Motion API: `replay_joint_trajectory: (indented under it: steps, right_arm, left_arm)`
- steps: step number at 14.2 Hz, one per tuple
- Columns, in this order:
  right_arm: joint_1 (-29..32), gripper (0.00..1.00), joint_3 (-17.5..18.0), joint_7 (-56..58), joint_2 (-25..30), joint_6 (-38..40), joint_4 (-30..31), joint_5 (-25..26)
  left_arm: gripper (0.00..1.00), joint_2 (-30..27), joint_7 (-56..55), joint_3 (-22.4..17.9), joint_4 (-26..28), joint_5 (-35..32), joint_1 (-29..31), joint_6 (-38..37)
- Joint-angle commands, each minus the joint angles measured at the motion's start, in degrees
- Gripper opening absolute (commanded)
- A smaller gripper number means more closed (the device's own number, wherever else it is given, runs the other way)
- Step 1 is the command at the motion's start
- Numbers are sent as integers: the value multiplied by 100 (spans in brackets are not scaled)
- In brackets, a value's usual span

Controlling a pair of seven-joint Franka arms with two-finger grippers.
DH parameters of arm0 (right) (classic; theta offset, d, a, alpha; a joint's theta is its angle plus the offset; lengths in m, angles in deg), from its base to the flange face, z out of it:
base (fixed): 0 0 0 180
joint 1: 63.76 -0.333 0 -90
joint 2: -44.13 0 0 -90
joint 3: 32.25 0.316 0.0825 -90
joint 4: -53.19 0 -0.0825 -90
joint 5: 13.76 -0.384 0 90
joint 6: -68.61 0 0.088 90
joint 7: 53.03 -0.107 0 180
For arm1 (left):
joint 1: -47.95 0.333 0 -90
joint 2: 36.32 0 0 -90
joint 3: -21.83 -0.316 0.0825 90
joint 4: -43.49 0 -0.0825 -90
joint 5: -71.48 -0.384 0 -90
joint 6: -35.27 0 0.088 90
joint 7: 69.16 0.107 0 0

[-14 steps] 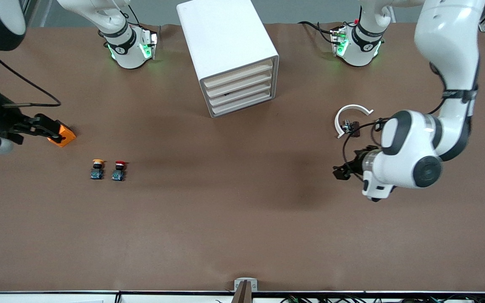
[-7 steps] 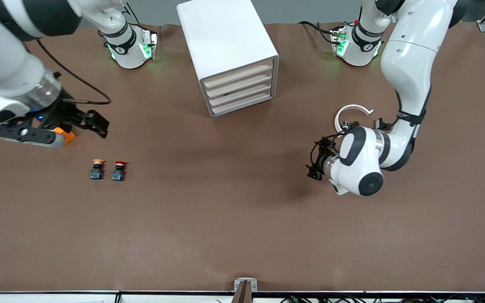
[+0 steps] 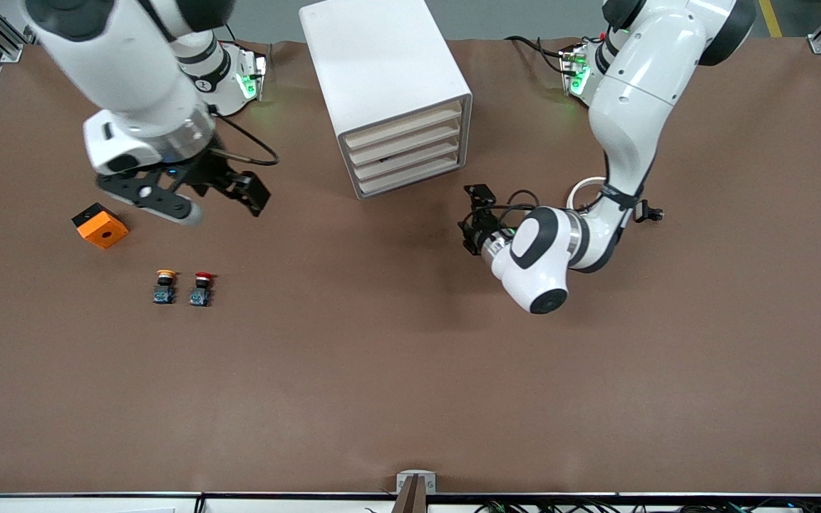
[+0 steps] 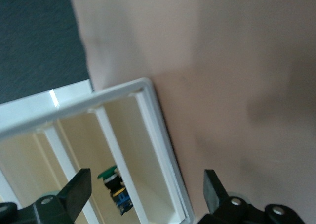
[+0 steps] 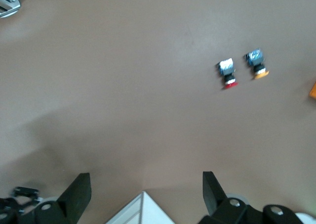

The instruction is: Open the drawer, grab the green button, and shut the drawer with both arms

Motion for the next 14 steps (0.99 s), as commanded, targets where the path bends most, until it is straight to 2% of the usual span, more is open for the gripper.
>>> replay_joint_trajectory:
  steps: [1, 2, 4, 6, 8, 11, 13, 14]
  right_arm:
    - [-379, 100, -55, -660, -217, -100, -47, -23]
    - [-458, 100, -46, -871, -261, -222, -47, -31]
    - [-573, 100, -46, -1075, -367, -267, -47, -31]
    - [-626, 100, -55, -1223, -490, -276, -91, -5]
    - [-626, 100, -55, -1339, -587, -538, -100, -136]
    - [-591, 100, -55, -1348, -596, -672, -100, -601]
    - [-556, 100, -64, -1339, -604, -706, -100, -691]
    - [-556, 100, -64, -1339, -605, -707, -91, -691]
  left_arm:
    - [100, 316, -740, -50, -111, 430, -422, -102]
    - [100, 447, -820, -41, -111, 640, -519, -102]
    - [86, 623, -1039, -50, -111, 1027, -686, -102]
    - [78, 721, -1321, -50, -111, 1143, -880, -111]
    - [75, 730, -1462, -41, -102, 1187, -916, -172]
    - [73, 739, -1515, -41, -102, 1240, -1082, -278]
    - [43, 774, -1550, -41, -102, 1362, -1126, -287]
    - [22, 774, -1559, -41, -102, 1389, -1135, -296]
